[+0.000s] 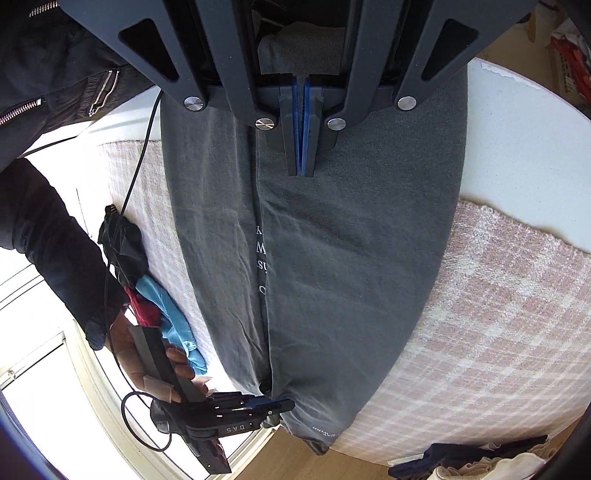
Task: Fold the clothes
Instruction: 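Open the right gripper, move it to the collar and grasp it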
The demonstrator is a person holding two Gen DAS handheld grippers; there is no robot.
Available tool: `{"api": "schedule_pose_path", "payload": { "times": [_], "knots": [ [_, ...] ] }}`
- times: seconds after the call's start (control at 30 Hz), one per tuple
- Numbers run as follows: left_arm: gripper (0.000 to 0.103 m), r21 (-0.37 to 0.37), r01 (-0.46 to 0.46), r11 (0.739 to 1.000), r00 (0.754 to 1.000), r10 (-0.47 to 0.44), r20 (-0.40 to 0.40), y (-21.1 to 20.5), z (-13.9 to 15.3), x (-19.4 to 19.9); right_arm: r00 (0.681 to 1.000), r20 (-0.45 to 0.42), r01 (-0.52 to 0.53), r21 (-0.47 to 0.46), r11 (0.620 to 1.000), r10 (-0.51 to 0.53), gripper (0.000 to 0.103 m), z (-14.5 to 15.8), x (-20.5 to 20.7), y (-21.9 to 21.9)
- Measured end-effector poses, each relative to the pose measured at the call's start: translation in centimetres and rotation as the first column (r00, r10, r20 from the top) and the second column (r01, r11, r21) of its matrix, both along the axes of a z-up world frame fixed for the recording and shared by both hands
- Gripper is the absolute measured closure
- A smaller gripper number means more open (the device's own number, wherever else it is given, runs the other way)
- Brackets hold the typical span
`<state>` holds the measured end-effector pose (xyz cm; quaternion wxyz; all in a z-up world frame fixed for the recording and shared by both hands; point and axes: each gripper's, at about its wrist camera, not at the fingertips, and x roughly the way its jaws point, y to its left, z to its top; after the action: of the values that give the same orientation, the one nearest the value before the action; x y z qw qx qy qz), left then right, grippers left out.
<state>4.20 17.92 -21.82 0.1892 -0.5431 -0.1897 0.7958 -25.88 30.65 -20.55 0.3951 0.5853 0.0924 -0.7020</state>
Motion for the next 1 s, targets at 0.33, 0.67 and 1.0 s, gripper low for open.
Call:
{"api": "schedule_pose_path", "payload": {
  "times": [0.33,0.67,1.0],
  "knots": [
    [0.103,0.015,0.004,1.0,0.999,-0.005,0.038,-0.5,-0.2,-0.1,0.923,-0.043,0.372,-0.159,0.915,-0.383,0.08,4.2,-13.2,8.8],
    [0.103,0.01,0.018,1.0,0.997,-0.019,0.069,-0.5,-0.2,-0.4,0.894,-0.057,0.446,0.001,0.895,-0.445,0.095,0.1,-18.5,10.8],
    [0.103,0.006,0.023,1.0,0.997,-0.024,0.078,-0.1,-0.2,-0.8,0.956,-0.079,0.27,-0.131,0.954,-0.282,0.092,2.3,-15.2,6.2]
  ]
}}
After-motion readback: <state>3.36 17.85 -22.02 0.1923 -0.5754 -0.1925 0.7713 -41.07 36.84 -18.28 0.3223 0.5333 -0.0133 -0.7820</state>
